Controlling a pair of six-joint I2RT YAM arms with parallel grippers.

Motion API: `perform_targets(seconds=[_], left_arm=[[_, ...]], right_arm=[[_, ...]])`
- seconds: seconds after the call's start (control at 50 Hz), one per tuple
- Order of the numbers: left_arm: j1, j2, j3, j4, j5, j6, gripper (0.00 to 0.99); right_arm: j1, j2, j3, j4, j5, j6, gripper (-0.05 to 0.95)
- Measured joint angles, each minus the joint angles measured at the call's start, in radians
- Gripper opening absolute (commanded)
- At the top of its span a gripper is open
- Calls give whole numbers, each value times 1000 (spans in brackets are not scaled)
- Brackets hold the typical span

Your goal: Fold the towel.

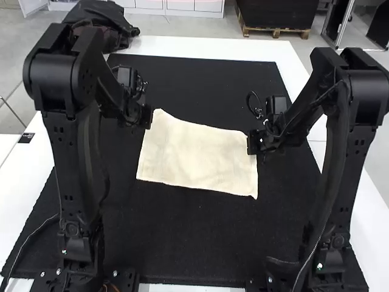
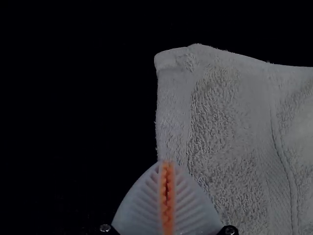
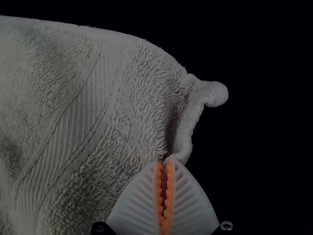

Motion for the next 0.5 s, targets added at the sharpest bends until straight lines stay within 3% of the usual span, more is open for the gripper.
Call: perform_targets(seconds=[0.3,0.5], left_arm=[[3,-52,-14,-63,12,4,26],[32,-113,-47,-85,19,15,26]], right_arm=[[0,-121,-47,-10,-21,16,-23],[-7,-191,-92,-18,-35,19,-21]])
